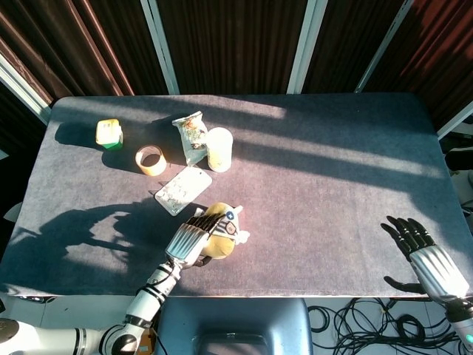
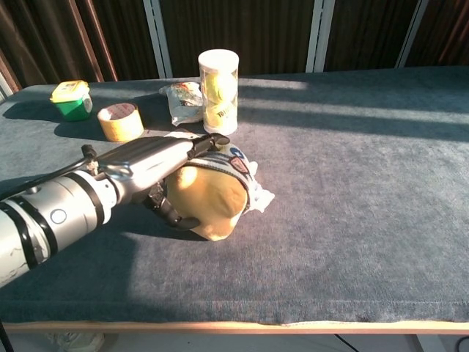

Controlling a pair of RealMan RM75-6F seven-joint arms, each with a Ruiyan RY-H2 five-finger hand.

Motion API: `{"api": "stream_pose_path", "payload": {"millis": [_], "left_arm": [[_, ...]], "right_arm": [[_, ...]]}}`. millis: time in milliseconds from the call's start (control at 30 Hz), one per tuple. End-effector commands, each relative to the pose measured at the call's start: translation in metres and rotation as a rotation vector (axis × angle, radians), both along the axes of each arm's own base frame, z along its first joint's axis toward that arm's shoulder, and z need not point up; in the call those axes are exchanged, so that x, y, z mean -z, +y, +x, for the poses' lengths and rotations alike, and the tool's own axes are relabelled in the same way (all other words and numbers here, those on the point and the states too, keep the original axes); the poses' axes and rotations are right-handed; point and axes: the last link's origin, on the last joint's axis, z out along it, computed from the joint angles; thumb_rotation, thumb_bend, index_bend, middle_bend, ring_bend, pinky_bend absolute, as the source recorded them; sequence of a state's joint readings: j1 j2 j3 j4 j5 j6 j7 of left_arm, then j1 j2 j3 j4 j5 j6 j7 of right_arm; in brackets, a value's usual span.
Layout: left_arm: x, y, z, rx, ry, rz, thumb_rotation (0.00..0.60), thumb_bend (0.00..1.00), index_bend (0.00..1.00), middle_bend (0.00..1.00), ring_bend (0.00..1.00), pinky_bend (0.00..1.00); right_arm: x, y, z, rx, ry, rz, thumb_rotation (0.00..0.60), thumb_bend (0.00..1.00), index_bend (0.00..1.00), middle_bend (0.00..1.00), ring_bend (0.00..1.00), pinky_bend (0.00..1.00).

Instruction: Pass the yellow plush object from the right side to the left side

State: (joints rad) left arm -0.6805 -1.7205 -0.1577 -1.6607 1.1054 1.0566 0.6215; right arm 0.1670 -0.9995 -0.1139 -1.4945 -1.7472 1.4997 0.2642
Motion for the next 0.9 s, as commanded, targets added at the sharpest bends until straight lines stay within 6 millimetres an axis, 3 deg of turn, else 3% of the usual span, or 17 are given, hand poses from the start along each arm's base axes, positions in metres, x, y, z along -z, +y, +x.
{"api": "stream_pose_path", "payload": {"millis": [33, 233, 467, 700, 900], "left_arm": [[0.016, -0.006, 0.006, 0.013, -0.096, 0.01, 0.6, 0.21, 0.26, 0.45, 0.41, 0.36], [0.029, -0.01, 0.007, 0.018, -0.167, 0.058, 0.6, 0.22, 0.51, 0.64, 0.58, 0.51], [0.023, -0.006, 0.0, 0.083, -0.094, 0.231, 0.6, 0.3, 0.74, 0.87, 0.78, 0.71], [-0.023, -0.001, -0.022, 0.045, -0.046, 0.291, 0.6, 0.32, 0.76, 0.9, 0.81, 0.75], [-0.084, -0.006, -0.069, -0.021, 0.034, 0.355, 0.6, 0.32, 0.76, 0.91, 0.81, 0.75]], "right_arm": [[0.0, 0.0, 0.0, 0.003, -0.003, -0.001, 0.6, 0.0, 0.0, 0.0, 0.0, 0.01], [-0.001, 0.0, 0.0, 0.005, -0.008, -0.002, 0.6, 0.0, 0.0, 0.0, 0.0, 0.02], [0.001, 0.001, 0.0, 0.007, 0.0, 0.008, 0.6, 0.0, 0.0, 0.0, 0.0, 0.02], [0.002, 0.002, 0.0, 0.011, 0.0, 0.004, 0.6, 0.0, 0.0, 0.0, 0.0, 0.03], [0.002, 0.002, 0.0, 0.013, -0.002, 0.002, 0.6, 0.0, 0.0, 0.0, 0.0, 0.03]]}}
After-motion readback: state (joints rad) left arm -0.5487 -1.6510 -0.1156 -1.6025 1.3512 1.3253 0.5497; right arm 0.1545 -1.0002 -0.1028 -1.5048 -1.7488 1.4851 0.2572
